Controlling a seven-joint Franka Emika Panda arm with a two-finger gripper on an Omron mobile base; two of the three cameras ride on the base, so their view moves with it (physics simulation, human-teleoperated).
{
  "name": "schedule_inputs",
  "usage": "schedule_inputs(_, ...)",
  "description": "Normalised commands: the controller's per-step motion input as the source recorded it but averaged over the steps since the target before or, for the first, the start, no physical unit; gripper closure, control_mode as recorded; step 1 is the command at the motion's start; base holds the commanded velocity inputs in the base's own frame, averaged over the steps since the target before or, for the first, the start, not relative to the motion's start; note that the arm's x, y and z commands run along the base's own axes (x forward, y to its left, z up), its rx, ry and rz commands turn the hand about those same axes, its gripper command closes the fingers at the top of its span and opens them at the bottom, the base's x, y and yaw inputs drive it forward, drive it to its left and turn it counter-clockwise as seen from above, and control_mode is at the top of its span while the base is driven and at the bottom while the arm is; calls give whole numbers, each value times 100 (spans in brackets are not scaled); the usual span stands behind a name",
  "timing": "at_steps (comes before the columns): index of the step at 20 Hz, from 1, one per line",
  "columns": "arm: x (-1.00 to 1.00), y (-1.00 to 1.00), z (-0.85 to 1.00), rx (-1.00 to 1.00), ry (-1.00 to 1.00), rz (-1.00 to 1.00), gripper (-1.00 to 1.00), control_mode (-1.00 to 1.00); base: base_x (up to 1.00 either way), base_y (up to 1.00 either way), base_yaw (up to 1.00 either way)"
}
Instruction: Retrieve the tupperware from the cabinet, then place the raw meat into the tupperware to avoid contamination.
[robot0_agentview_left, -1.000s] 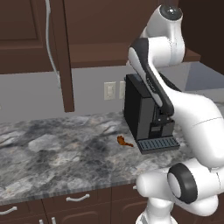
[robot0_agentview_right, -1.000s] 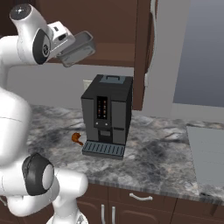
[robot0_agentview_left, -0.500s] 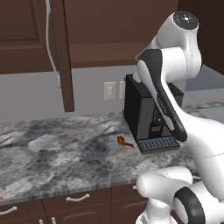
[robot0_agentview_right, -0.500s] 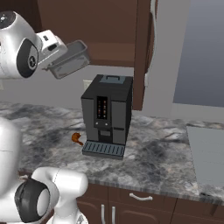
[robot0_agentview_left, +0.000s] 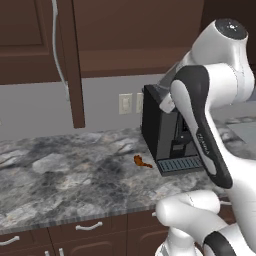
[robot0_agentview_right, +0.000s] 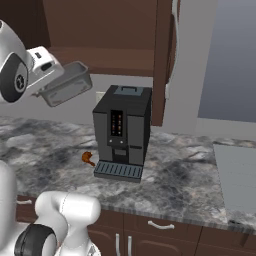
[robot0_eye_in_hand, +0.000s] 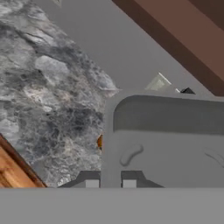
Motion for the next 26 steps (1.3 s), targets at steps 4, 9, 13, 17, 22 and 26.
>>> schedule_inputs(4, -73, 18, -23, 0, 9, 18, 100, -100, 0, 0, 0)
schedule_inputs(9, -67, 19, -30, 0, 9, 21, 100, -100, 0, 0, 0)
schedule_inputs(13, -53, 20, -35, 0, 10, 24, 100, -100, 0, 0, 0)
schedule_inputs(17, -45, 19, -37, 0, 10, 24, 100, -100, 0, 0, 0)
schedule_inputs(22, -35, 25, -38, 0, 11, 23, 100, -100, 0, 0, 0)
schedule_inputs(26, -8, 30, -38, -1, 10, 16, 100, -100, 0, 0, 0)
